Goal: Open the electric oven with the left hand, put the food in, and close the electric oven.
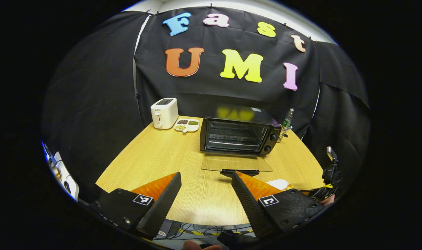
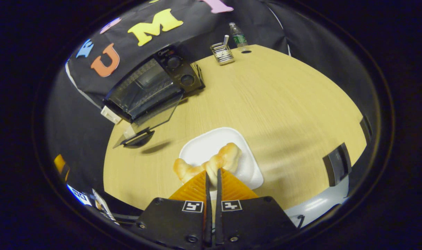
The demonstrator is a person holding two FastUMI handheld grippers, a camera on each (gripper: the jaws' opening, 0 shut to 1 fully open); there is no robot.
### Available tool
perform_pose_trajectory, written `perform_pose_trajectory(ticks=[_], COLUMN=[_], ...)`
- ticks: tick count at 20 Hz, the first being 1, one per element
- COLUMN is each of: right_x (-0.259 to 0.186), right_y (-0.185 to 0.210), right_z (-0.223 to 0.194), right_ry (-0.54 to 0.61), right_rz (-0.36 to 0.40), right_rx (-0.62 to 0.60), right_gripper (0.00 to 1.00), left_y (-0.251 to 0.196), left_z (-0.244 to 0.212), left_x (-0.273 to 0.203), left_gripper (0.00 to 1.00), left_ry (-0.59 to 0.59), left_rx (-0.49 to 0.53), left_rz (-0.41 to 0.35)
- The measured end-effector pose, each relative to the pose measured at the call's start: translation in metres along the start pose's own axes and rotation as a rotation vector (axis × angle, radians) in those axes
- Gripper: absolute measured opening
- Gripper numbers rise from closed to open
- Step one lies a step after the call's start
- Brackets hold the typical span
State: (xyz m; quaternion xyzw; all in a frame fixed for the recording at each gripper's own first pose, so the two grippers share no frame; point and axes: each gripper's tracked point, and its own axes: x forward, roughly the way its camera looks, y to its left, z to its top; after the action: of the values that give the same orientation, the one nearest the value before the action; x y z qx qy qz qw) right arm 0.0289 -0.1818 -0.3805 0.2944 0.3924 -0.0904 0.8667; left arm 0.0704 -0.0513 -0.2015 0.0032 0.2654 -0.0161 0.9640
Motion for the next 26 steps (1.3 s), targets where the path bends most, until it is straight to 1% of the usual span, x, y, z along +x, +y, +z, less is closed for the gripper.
perform_pose_trajectory(ticks=[2, 4, 5, 6, 9, 10, 11, 12, 14, 17, 18, 19, 21, 22, 26], right_x=[-0.018, -0.035, -0.041, -0.046, -0.052, -0.05, -0.042, -0.031, -0.002, 0.048, 0.064, 0.078, 0.105, 0.117, 0.156], right_y=[0.013, 0.032, 0.043, 0.055, 0.1, 0.117, 0.132, 0.148, 0.17, 0.191, 0.197, 0.201, 0.209, 0.211, 0.219], right_z=[0.008, 0.016, 0.02, 0.025, 0.051, 0.062, 0.074, 0.083, 0.1, 0.119, 0.123, 0.13, 0.142, 0.147, 0.167], right_ry=[-0.029, -0.06, -0.073, -0.086, -0.133, -0.149, -0.162, -0.166, -0.175, -0.169, -0.167, -0.169, -0.175, -0.178, -0.195], right_rz=[0.02, 0.05, 0.067, 0.086, 0.152, 0.176, 0.194, 0.211, 0.223, 0.228, 0.227, 0.226, 0.22, 0.217, 0.203], right_rx=[0.046, 0.081, 0.092, 0.097, 0.081, 0.067, 0.052, 0.035, 0.005, 0.006, 0.008, 0.006, -0.004, -0.006, -0.015], right_gripper=[0.07, 0.03, 0.06, 0.04, 0.04, 0.07, 0.07, 0.03, 0.04, 0.05, 0.03, 0.06, 0.04, 0.06, 0.06], left_y=[0.003, 0.005, 0.009, 0.012, 0.024, 0.028, 0.033, 0.038, 0.047, 0.061, 0.065, 0.069, 0.077, 0.079, 0.087], left_z=[0.0, 0.001, 0.0, 0.0, 0.0, 0.0, -0.001, 0.0, 0.004, 0.007, 0.009, 0.008, 0.004, 0.003, 0.004], left_x=[-0.001, -0.004, -0.005, -0.007, -0.016, -0.019, -0.023, -0.028, -0.037, -0.046, -0.049, -0.052, -0.057, -0.06, -0.068], left_gripper=[0.95, 0.95, 0.95, 0.95, 0.95, 0.95, 0.95, 0.95, 0.95, 0.95, 0.95, 0.95, 0.95, 0.95, 0.95], left_ry=[-0.007, -0.016, -0.019, -0.019, -0.023, -0.024, -0.023, -0.026, -0.041, -0.048, -0.049, -0.046, -0.032, -0.026, -0.017], left_rx=[-0.017, -0.03, -0.034, -0.039, -0.057, -0.061, -0.067, -0.071, -0.076, -0.085, -0.094, -0.104, -0.122, -0.128, -0.145], left_rz=[-0.003, -0.003, 0.0, 0.004, 0.023, 0.036, 0.049, 0.063, 0.094, 0.149, 0.169, 0.19, 0.235, 0.257, 0.339])
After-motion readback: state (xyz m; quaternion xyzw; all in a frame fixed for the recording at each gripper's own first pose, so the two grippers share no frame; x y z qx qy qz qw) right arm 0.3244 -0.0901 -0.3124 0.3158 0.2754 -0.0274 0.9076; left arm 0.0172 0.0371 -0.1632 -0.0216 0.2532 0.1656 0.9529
